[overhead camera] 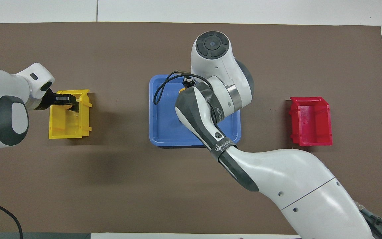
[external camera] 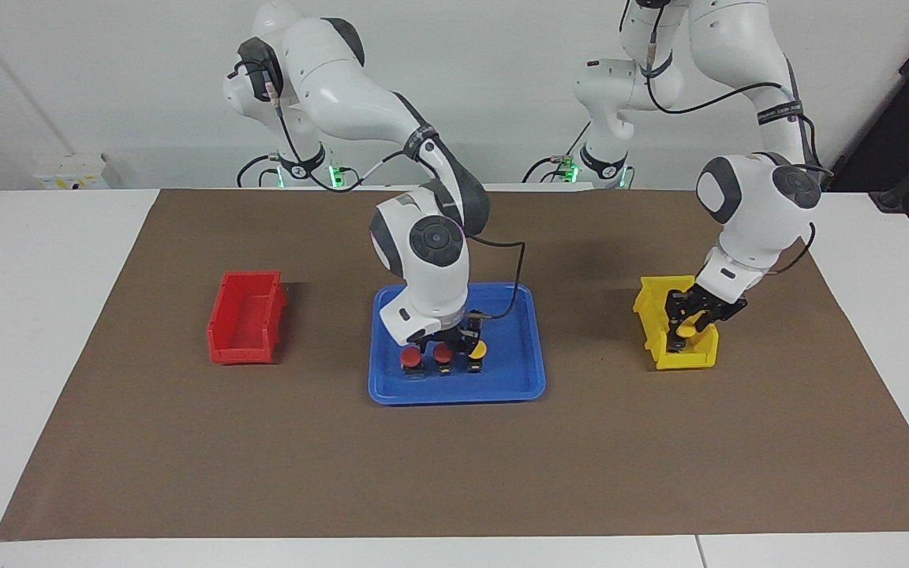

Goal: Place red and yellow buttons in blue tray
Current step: 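Place the red button in the tray while the left gripper grasps yellow button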

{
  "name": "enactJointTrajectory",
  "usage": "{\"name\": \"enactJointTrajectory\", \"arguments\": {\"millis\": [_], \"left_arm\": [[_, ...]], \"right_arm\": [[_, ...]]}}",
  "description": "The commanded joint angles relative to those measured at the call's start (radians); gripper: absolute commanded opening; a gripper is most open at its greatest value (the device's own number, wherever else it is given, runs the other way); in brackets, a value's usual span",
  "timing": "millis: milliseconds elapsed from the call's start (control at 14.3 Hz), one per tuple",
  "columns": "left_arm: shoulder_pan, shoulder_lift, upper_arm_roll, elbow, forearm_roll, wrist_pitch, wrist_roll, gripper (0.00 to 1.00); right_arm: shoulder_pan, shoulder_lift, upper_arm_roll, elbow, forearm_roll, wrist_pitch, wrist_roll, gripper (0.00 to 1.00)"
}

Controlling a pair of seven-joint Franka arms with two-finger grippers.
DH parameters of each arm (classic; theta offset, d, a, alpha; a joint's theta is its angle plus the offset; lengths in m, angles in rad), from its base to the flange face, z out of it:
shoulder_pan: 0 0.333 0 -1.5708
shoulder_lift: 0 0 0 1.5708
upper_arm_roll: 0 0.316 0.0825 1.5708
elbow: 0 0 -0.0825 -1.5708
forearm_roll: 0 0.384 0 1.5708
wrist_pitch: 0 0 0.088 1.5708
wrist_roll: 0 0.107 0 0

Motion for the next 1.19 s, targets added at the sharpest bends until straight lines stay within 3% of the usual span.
{"name": "enactJointTrajectory", "arguments": {"millis": [0,349,628,837,1047,1116], "left_arm": [[-0.005,-0.013,0.003,-0.032,0.016,0.046,-0.019,0.55],[-0.001,-0.010,0.003,-0.033,0.016,0.048,-0.015,0.44],[0.004,-0.010,0.005,-0.033,0.016,0.049,-0.015,0.35],[0.005,-0.010,0.005,-0.029,0.016,0.040,-0.017,0.23],[-0.009,-0.019,0.003,0.041,0.016,-0.087,-0.072,0.17],[-0.013,-0.025,0.002,0.084,0.016,-0.163,-0.074,0.16]], "right_arm": [[-0.008,-0.034,0.009,-0.033,-0.015,0.000,0.012,0.63],[0.001,-0.034,0.009,-0.031,-0.013,-0.009,0.015,0.61],[-0.011,-0.032,0.009,0.036,-0.015,-0.050,0.010,0.59],[-0.014,-0.041,0.009,0.067,-0.013,-0.058,0.007,0.59],[-0.066,-0.119,0.004,0.059,-0.016,-0.101,-0.084,0.61],[-0.094,-0.161,0.002,0.053,-0.016,-0.154,-0.141,0.67]]}}
